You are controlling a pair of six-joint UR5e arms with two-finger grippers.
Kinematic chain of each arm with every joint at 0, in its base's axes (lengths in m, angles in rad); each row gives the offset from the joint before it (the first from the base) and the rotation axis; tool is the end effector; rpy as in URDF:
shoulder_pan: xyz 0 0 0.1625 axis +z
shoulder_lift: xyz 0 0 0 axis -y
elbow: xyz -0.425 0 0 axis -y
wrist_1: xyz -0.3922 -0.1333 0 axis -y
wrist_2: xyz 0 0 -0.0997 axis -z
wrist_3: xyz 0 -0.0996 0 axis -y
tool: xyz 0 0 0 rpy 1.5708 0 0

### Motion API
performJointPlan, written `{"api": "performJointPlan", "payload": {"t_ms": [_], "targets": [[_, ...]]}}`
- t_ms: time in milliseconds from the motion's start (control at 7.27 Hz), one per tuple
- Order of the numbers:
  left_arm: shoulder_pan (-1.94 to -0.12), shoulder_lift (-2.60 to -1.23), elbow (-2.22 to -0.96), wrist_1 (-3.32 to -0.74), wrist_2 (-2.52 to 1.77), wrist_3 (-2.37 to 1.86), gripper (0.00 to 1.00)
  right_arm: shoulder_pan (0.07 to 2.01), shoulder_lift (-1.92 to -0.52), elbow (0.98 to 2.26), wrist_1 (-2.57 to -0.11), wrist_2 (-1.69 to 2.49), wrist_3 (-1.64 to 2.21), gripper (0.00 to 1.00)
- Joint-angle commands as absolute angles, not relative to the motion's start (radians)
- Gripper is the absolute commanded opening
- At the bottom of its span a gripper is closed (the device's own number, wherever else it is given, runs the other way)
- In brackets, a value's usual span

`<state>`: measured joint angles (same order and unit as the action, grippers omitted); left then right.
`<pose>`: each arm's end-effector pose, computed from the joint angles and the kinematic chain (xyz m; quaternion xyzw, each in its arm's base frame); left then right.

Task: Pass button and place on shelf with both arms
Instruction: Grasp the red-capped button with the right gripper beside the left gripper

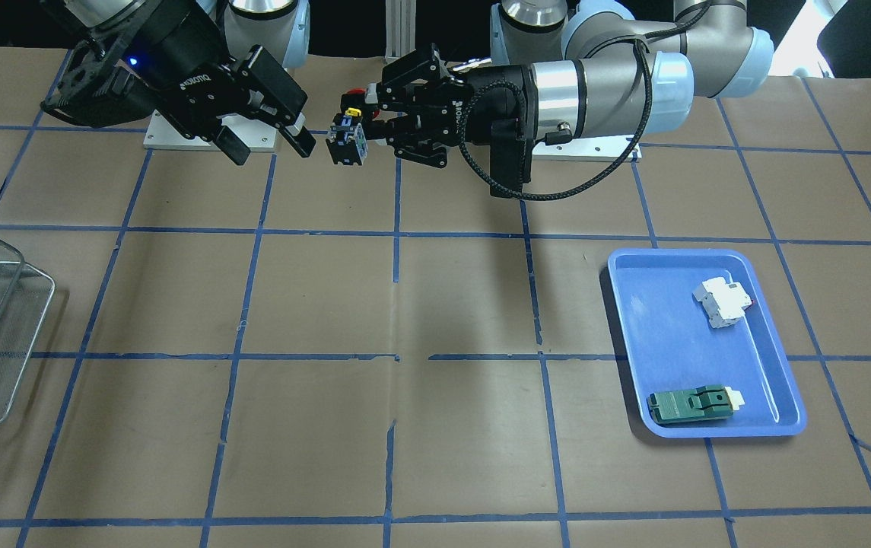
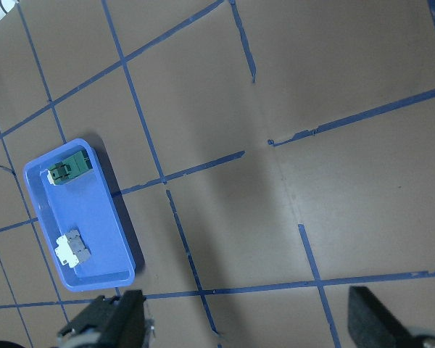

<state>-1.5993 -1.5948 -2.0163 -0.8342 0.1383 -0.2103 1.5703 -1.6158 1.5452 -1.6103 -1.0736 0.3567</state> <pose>-0.2450 -0.4530 0.4230 -0.0192 -0.7524 0.0222 0.6580 0.1806 -0.4809 0.5387 0.1586 0.9548 -0.0090 0.2512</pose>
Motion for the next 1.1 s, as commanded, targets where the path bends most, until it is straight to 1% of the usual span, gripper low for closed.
{"api": "performJointPlan", "payload": {"t_ms": [0,413,550,826,963], "targets": [[-1.597,-1.591,-2.017,-0.833,0.141,-0.209,0.0,1.572,-1.598,1.531,-1.631,-1.065,0.385,1.0],[-1.598,-1.592,-2.019,-0.833,0.146,-0.209,0.0,1.575,-1.534,1.43,-1.628,-1.071,0.397,1.0],[-1.597,-1.591,-2.017,-0.833,0.144,-0.209,0.0,1.598,-1.534,1.431,-1.625,-1.075,0.476,1.0],[-1.597,-1.591,-2.017,-0.833,0.143,-0.21,0.0,1.713,-1.51,1.427,-1.632,-1.158,0.489,1.0],[-1.597,-1.591,-2.016,-0.833,0.14,-0.21,0.0,1.715,-1.503,1.424,-1.632,-1.151,0.495,1.0]]}}
